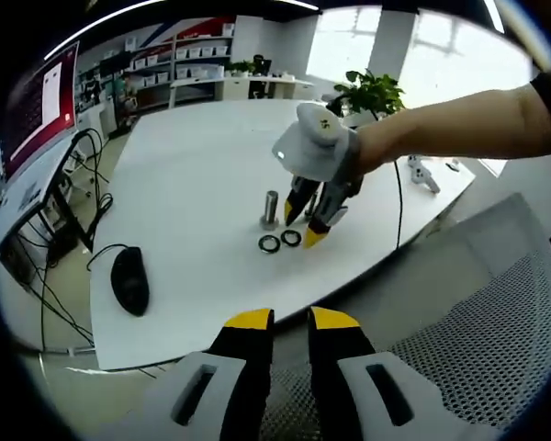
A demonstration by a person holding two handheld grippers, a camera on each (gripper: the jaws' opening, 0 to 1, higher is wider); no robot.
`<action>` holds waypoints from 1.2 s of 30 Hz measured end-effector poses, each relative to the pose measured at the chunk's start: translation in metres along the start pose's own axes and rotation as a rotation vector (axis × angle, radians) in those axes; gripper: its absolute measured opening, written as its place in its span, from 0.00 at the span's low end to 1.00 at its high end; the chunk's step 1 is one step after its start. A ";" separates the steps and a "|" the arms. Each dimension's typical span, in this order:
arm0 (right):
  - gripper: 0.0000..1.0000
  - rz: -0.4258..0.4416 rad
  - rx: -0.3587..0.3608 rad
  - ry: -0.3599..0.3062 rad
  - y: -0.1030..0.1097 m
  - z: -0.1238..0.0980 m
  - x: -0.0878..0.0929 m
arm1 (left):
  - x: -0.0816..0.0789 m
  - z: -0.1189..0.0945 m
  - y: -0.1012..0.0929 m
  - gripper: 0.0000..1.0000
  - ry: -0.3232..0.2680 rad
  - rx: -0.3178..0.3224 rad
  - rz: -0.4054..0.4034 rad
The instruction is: Place the washer onto the threaded stud by aligning its center hole with the stud, sliding it down to the base, and recovering from edge contact or off-axis alignment until the washer reaches the visible bottom stop.
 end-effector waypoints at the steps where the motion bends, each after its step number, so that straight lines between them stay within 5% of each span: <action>1: 0.34 0.000 0.001 0.002 0.000 0.001 0.000 | 0.000 0.000 0.000 0.12 0.000 0.000 0.000; 36: 0.27 -0.002 0.031 0.053 -0.003 0.003 -0.005 | 0.000 0.000 0.000 0.12 -0.001 0.002 0.006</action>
Point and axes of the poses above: the point that each gripper's makers call its tool centre point, and the gripper's own axes: z roughly forward along the fingers, y roughly to its left, x roughly out of its underside, the point moved 4 cm from there along -z, roughly backward along the fingers, and after that the axes turned 8 degrees about -x, right-handed, at the moved point
